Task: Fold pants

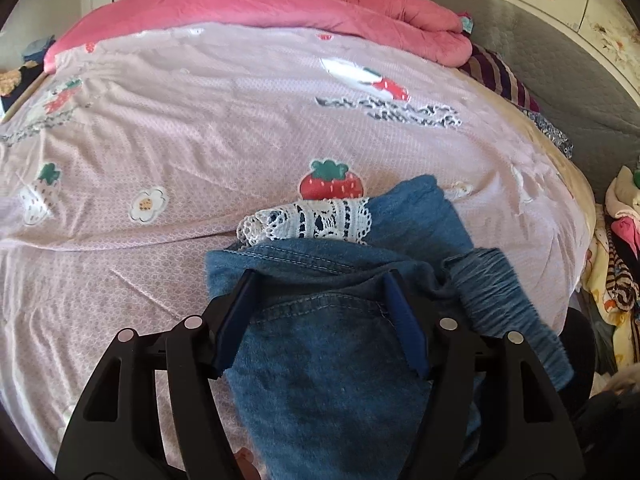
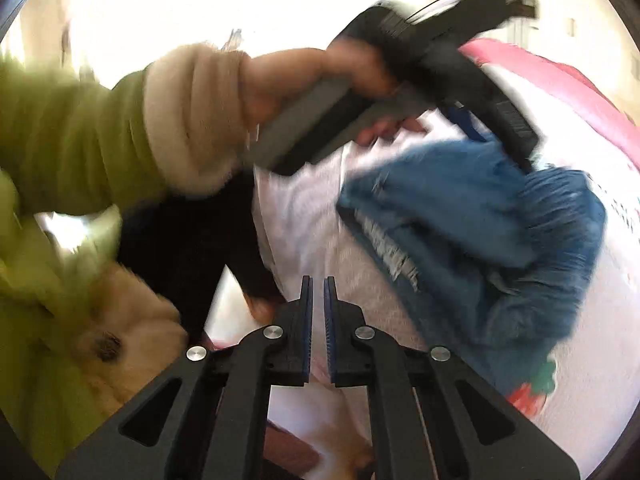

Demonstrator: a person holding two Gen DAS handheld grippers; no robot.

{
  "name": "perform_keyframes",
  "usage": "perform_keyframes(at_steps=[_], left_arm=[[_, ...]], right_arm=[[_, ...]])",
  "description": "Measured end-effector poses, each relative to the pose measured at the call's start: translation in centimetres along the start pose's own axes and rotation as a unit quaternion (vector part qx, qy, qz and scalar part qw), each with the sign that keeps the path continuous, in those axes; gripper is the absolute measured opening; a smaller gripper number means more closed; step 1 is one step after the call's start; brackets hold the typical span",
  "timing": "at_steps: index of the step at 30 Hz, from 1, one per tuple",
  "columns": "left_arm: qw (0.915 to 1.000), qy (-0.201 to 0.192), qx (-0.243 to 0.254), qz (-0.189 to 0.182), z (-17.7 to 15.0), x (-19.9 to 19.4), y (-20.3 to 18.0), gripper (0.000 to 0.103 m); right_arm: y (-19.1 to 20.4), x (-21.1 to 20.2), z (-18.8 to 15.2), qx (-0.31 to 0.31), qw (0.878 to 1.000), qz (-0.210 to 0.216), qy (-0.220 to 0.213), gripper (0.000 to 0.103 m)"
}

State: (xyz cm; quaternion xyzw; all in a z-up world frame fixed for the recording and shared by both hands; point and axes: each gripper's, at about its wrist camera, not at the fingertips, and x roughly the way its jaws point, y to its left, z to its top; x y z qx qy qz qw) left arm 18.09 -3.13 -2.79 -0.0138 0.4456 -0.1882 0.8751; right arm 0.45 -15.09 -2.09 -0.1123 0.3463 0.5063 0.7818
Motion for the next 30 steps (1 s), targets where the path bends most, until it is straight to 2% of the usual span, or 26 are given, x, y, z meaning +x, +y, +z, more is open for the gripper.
perform_keyframes(at_steps=[2,3,5,6,7,10,13,14,16,21,25,30], left_arm=[[0.9999,-0.012,0.004,0.001,0.0,-0.9,-0.3,0.057],[0.9998,-0.017,0.007,0.003,0.0,-1.2,-0.4,0.057],[0.9994,-0.03,0.015,0.01,0.0,-2.2,-0.7,0.057],[0.9991,-0.035,0.017,0.014,-0.1,-2.6,-0.8,0.057],[0.9987,-0.043,0.02,0.019,-0.2,-3.2,-0.9,0.057],[0.9979,-0.055,0.024,0.026,-0.4,-4.3,-1.0,0.059],[0.9965,-0.067,0.033,0.037,-0.7,-5.4,-1.2,0.063],[0.9961,-0.068,0.035,0.042,-0.9,-5.7,-1.3,0.064],[0.9961,-0.066,0.037,0.044,-1.3,-6.0,-1.3,0.069],[0.9966,-0.05,0.038,0.054,-3.0,-5.7,-0.8,0.072],[0.9968,-0.042,0.033,0.06,-4.2,-5.2,-0.4,0.081],[0.9984,-0.029,0.003,0.049,-5.2,-4.4,0.9,0.083]], right_arm=[[-1.1,-1.6,0.5,0.036,0.999,-0.018,-0.029,0.007],[-1.6,-2.2,0.7,0.051,0.998,-0.026,-0.037,0.012],[-2.6,-3.3,1.3,0.083,0.994,-0.046,-0.053,0.03],[-3.1,-3.7,1.6,0.097,0.992,-0.055,-0.058,0.044],[-3.4,-4.0,1.8,0.107,0.991,-0.059,-0.061,0.049],[-3.9,-4.7,2.1,0.126,0.986,-0.082,-0.075,0.053],[-4.5,-5.3,2.4,0.144,0.98,-0.109,-0.082,0.073],[-4.9,-5.5,2.4,0.154,0.977,-0.116,-0.086,0.075],[-6.1,-6.1,2.5,0.176,0.971,-0.131,-0.094,0.088],[-9.5,-6.4,2.6,0.242,0.953,-0.15,-0.103,0.092],[-11.1,-6.0,2.6,0.268,0.945,-0.157,-0.1,0.093],[-13.4,-5.5,3.0,0.299,0.935,-0.159,-0.103,0.094]])
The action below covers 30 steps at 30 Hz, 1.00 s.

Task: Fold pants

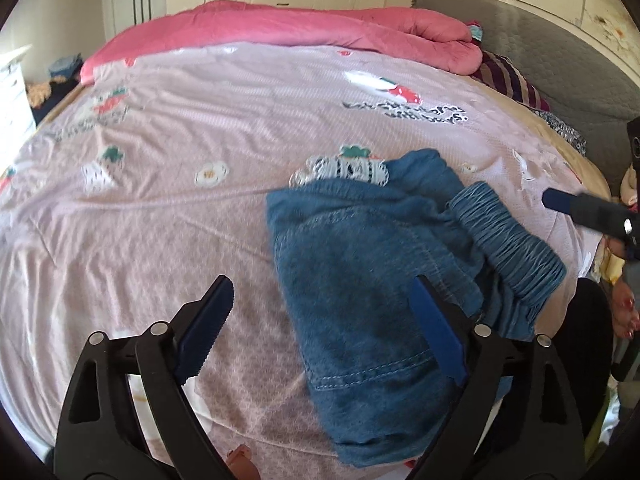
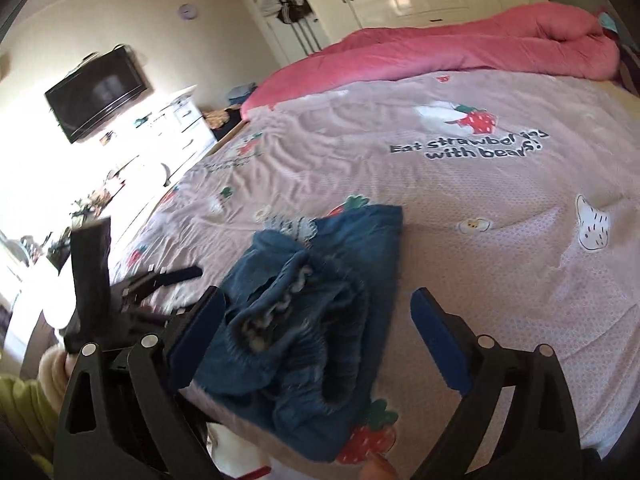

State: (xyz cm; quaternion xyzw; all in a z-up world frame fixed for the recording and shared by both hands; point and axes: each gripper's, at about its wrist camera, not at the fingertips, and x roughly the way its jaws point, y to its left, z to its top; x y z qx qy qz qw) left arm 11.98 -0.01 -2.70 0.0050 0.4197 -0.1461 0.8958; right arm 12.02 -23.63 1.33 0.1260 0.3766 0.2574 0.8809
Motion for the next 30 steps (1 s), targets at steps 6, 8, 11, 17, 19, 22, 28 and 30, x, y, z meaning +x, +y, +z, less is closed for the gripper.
perform_keyframes(at_steps=[6,8,11,17,19,22,28,30], left_arm=[[0.9999,0.012,-0.009,-0.005,-0.6,0.8,0.2,0.087],[0.9999,0.014,-0.007,-0.005,-0.8,1.1,0.0,0.087],[0.9997,0.016,-0.015,-0.012,-1.0,1.4,0.2,0.087],[0.9992,0.021,-0.025,-0.022,-1.2,1.5,0.3,0.087],[0.9989,0.022,-0.031,-0.027,-1.3,1.7,0.5,0.087],[0.9983,0.025,-0.041,-0.033,-1.5,1.9,0.7,0.087],[0.9973,0.028,-0.049,-0.048,-1.3,2.5,0.5,0.081],[0.9965,0.03,-0.056,-0.054,-1.3,2.7,0.4,0.078]], right_arm=[[-0.8,1.8,0.9,0.036,0.999,0.025,0.02,0.098],[-0.9,2.7,0.9,0.037,0.999,0.022,0.031,0.098],[-0.9,3.8,0.9,0.025,0.998,0.009,0.049,0.098],[-2.3,6.2,0.7,0.026,0.997,0.001,0.077,0.098],[-2.7,6.7,0.7,0.034,0.996,0.008,0.083,0.098],[-3.2,7.5,0.7,0.042,0.995,0.022,0.091,0.098],[-3.3,8.7,0.3,0.033,0.994,0.03,0.098,0.097],[-3.3,8.7,0.1,0.027,0.995,0.027,0.094,0.09]])
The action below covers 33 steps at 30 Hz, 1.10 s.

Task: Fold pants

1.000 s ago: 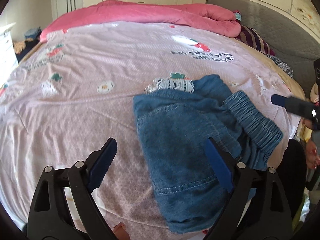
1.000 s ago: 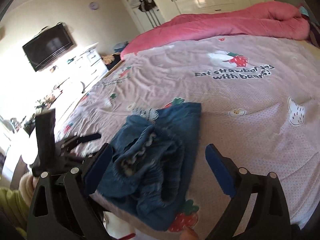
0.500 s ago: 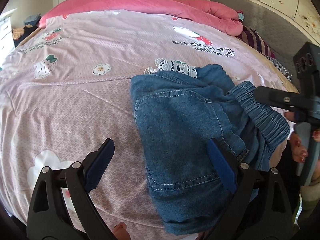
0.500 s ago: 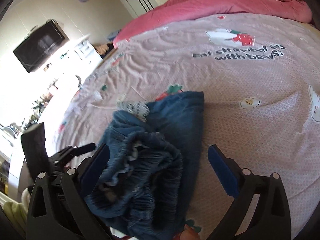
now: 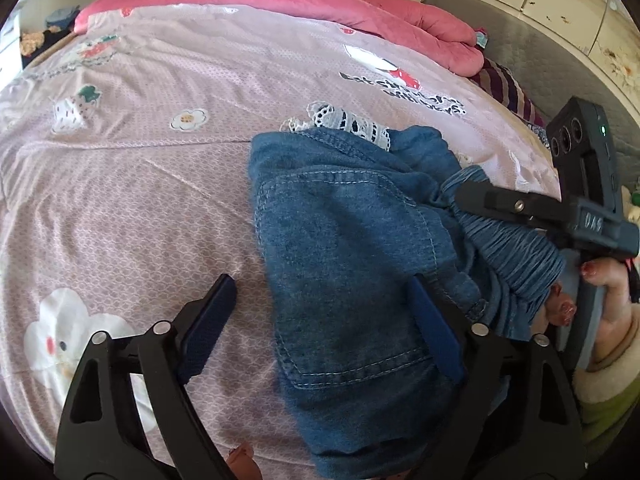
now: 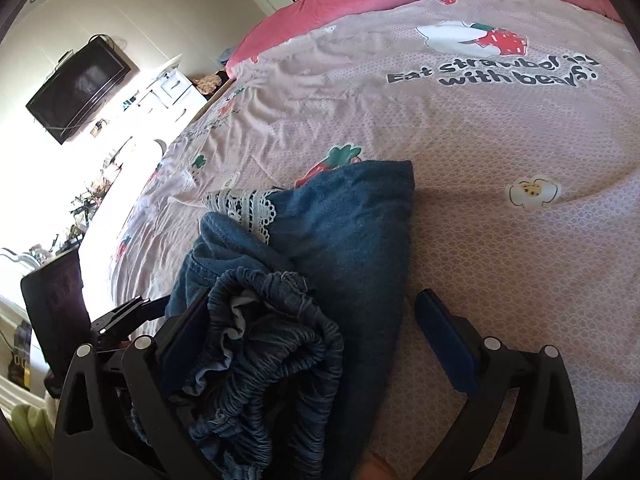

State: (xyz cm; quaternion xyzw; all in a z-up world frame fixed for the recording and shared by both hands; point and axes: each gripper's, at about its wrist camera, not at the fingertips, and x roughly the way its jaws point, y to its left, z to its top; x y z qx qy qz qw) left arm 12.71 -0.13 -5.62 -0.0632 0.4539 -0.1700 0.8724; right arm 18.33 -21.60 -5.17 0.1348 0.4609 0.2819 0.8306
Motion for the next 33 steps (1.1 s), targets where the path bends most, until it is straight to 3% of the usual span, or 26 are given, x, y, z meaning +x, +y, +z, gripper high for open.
perform_keyframes(at_steps=[1,4,6,11,13,16,17,19,20,22,25,33], left_arm=[[1.0,0.001,-0.002,-0.004,0.0,0.0,-0.1,0.074],[0.9997,0.004,-0.008,-0.021,0.0,0.1,-0.5,0.057],[0.9999,0.003,0.001,-0.015,0.0,0.0,-1.0,0.053],[0.9999,0.004,0.004,-0.013,0.0,0.0,-1.3,0.049],[0.9999,0.004,0.003,-0.013,0.0,0.0,-1.2,0.049],[0.9998,0.006,-0.002,-0.019,0.0,0.2,-0.9,0.05],[0.9998,0.006,-0.002,-0.019,0.0,0.2,-0.8,0.05],[0.9998,0.005,-0.002,-0.018,0.0,0.1,-0.8,0.047],[0.9998,0.004,-0.003,-0.018,-0.1,0.0,-0.8,0.045],[0.9999,-0.001,0.005,-0.014,-0.2,-0.3,-1.2,0.032],[0.9998,-0.013,0.016,-0.006,-0.1,-1.1,-1.8,0.022],[0.9982,-0.055,0.022,-0.004,1.6,-3.4,-1.8,0.02]], right_arm=[[0.0,0.0,-0.2,-0.001,1.0,0.006,0.0,0.076],[-0.2,0.0,-0.3,0.003,1.0,0.018,-0.004,0.064],[-0.1,0.0,-0.5,0.003,1.0,0.023,-0.008,0.059],[-0.7,0.2,-0.6,0.017,0.999,0.038,-0.011,0.059],[-1.2,0.4,-0.6,0.029,0.998,0.047,-0.011,0.069],[-0.8,0.7,-0.6,0.023,0.999,0.04,-0.01,0.069],[-0.4,0.7,-0.7,0.012,0.999,0.031,-0.011,0.068],[-0.2,0.6,-0.8,0.008,0.999,0.033,-0.014,0.051],[-0.1,0.4,-0.9,0.007,0.999,0.039,-0.019,0.048],[0.4,0.0,-1.1,-0.008,0.999,0.032,-0.029,0.042],[1.5,-1.0,-1.2,-0.031,0.998,0.028,-0.052,0.039],[5.2,-3.9,0.5,-0.11,0.987,0.026,-0.116,0.038]])
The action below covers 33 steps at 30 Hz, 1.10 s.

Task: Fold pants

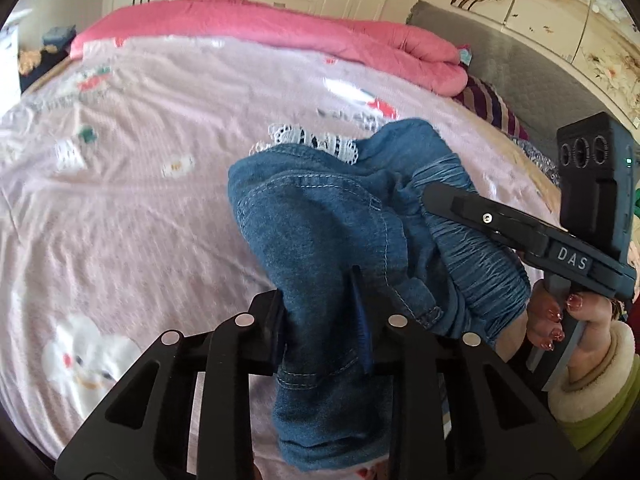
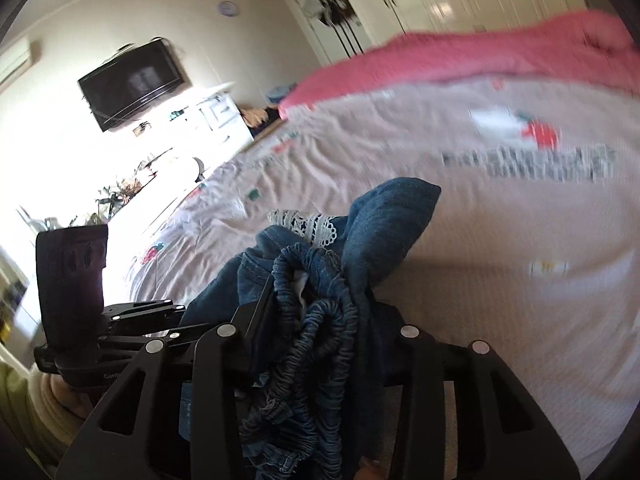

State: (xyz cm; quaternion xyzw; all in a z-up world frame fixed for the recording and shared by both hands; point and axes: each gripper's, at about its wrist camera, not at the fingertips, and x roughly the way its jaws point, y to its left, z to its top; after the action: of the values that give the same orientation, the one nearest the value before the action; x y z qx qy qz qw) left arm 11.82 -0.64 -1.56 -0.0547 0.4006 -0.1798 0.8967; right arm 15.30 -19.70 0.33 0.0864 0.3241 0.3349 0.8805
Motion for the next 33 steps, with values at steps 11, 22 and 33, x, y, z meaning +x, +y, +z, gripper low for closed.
perform_keyframes(at_steps=[11,22,33], left_arm=[[0.9987,0.013,0.001,0.048,1.5,4.6,2.2,0.023],[0.9986,0.004,-0.025,0.046,0.2,5.0,3.2,0.044],[0.9963,-0.016,-0.006,0.084,-0.3,2.8,2.9,0.067]], right_arm=[[-3.3,6.6,1.4,0.021,0.995,-0.079,0.057,0.046],[-5.4,6.7,-0.1,0.069,0.989,-0.114,0.066,0.076],[-3.6,3.6,-0.3,0.03,0.986,-0.163,0.03,0.086]])
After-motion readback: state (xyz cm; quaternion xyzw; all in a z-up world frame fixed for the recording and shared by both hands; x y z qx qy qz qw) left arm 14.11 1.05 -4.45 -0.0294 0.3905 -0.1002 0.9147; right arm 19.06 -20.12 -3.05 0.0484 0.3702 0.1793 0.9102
